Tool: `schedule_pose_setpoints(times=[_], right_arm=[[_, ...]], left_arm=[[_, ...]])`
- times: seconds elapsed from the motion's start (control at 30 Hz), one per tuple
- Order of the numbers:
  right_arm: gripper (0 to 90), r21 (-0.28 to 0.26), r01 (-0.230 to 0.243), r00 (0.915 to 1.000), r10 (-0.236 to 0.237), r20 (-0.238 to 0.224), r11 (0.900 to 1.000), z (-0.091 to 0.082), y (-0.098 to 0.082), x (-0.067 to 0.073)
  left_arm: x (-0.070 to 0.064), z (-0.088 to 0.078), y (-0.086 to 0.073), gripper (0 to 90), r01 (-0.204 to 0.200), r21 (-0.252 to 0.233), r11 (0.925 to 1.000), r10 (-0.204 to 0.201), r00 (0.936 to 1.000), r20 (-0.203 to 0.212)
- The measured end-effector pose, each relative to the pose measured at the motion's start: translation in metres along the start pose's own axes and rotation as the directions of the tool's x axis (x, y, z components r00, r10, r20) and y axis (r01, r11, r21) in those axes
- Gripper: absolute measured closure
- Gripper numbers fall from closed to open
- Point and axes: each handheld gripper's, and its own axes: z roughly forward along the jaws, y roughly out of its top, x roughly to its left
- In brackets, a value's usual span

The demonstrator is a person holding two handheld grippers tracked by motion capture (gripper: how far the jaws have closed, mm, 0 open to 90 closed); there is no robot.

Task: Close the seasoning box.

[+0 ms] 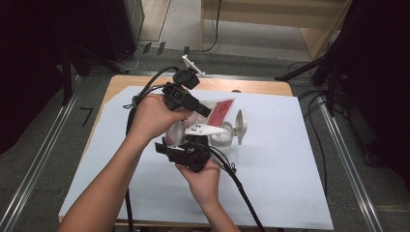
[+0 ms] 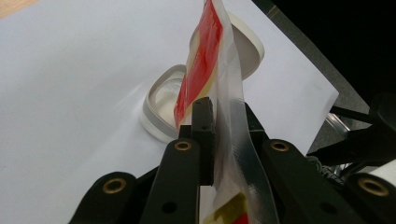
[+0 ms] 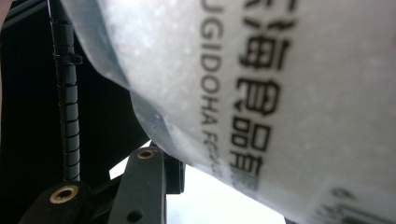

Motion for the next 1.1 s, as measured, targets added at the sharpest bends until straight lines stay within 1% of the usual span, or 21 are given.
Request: schedule_pose_setpoints(times=[0.1, 0.17, 0.23, 0.3, 0.37, 0.4, 0.47, 0.5, 0.53, 0.67, 0.7, 0.73, 0.87, 0.97, 1.1], right_arm=[[63.0, -0.001, 0.007, 1.0000, -0.007, 0.000, 1.000, -0.0024, -0.0005, 0.0001], [63.0, -0.001, 0.007, 1.0000, -0.007, 0.003, 1.000, -0.0034, -0.0007, 0.0005], [63.0, -0.002, 0.006, 1.0000, -0.006, 0.000, 1.000, -0.0038, -0.0005, 0.0003], [63.1, -0.003, 0.006, 1.0000, -0.006, 0.004, 1.000, -0.0044, -0.0005, 0.0002], [63.0, -0.004, 0.007, 1.0000, -0.007, 0.004, 1.000, -0.0050, -0.0006, 0.0001], [63.1, -0.005, 0.006, 1.0000, -0.006, 0.004, 1.000, -0.0050, -0.0005, 0.0001], [63.0, -0.008, 0.003, 1.0000, -0.003, 0.002, 1.000, -0.0051, -0.0005, 0.0000], [63.0, -0.009, 0.001, 1.0000, -0.001, 0.002, 1.000, -0.0051, -0.0004, 0.0001], [63.0, -0.010, 0.001, 1.0000, -0.001, 0.003, 1.000, -0.0050, -0.0005, 0.0001], [63.0, -0.007, 0.002, 1.0000, -0.002, 0.000, 1.000, -0.0057, -0.0005, 0.0001], [63.0, -0.008, 0.001, 1.0000, -0.001, 0.000, 1.000, -0.0058, -0.0005, 0.0001], [63.0, -0.008, 0.001, 1.0000, -0.001, 0.000, 1.000, -0.0057, -0.0005, 0.0001], [63.0, -0.009, 0.001, 1.0000, -0.001, 0.000, 1.000, -0.0053, -0.0006, 0.0004], [63.0, -0.008, -0.002, 1.0000, 0.002, -0.003, 1.000, -0.0053, -0.0007, 0.0008], [63.0, -0.008, -0.005, 1.0000, 0.005, -0.005, 1.000, -0.0060, -0.0004, 0.0008]], left_arm=[[-0.0004, -0.0001, 0.0005, 82.6, -0.003, 0.009, 1.0000, 0.003, 1.0000, 0.001], [-0.0010, 0.0003, 0.0008, 82.6, 0.005, 0.007, 1.0000, -0.005, 1.0000, 0.004], [0.0001, -0.0007, 0.0013, 82.5, -0.015, 0.021, 0.9997, 0.015, 0.9999, 0.004], [-0.0009, -0.0001, 0.0017, 82.5, -0.013, 0.020, 0.9997, 0.013, 0.9999, 0.001], [-0.0022, 0.0012, 0.0018, 82.5, -0.004, 0.004, 1.0000, 0.004, 1.0000, 0.004], [-0.0014, 0.0002, 0.0023, 82.4, -0.019, 0.021, 0.9996, 0.019, 0.9998, 0.003], [-0.0018, 0.0004, 0.0026, 82.4, -0.019, 0.021, 0.9996, 0.019, 0.9998, 0.001], [-0.0027, 0.0010, 0.0025, 82.4, -0.008, 0.012, 0.9999, 0.008, 1.0000, 0.002], [-0.0018, 0.0004, 0.0027, 82.4, -0.020, 0.023, 0.9996, 0.020, 0.9998, 0.002], [-0.0014, 0.0004, 0.0028, 82.3, -0.022, 0.026, 0.9994, 0.022, 0.9997, 0.006], [-0.0017, 0.0002, 0.0030, 82.3, -0.021, 0.030, 0.9993, 0.021, 0.9998, 0.001], [-0.0027, 0.0007, 0.0029, 82.3, -0.010, 0.022, 0.9997, 0.010, 0.9999, 0.000], [-0.0026, 0.0010, 0.0024, 82.3, -0.008, 0.015, 0.9998, 0.008, 1.0000, 0.003], [-0.0026, 0.0007, 0.0027, 82.3, -0.008, 0.024, 0.9997, 0.008, 1.0000, 0.000], [-0.0039, 0.0013, 0.0033, 82.2, -0.007, 0.021, 0.9998, 0.007, 1.0000, -0.001]])
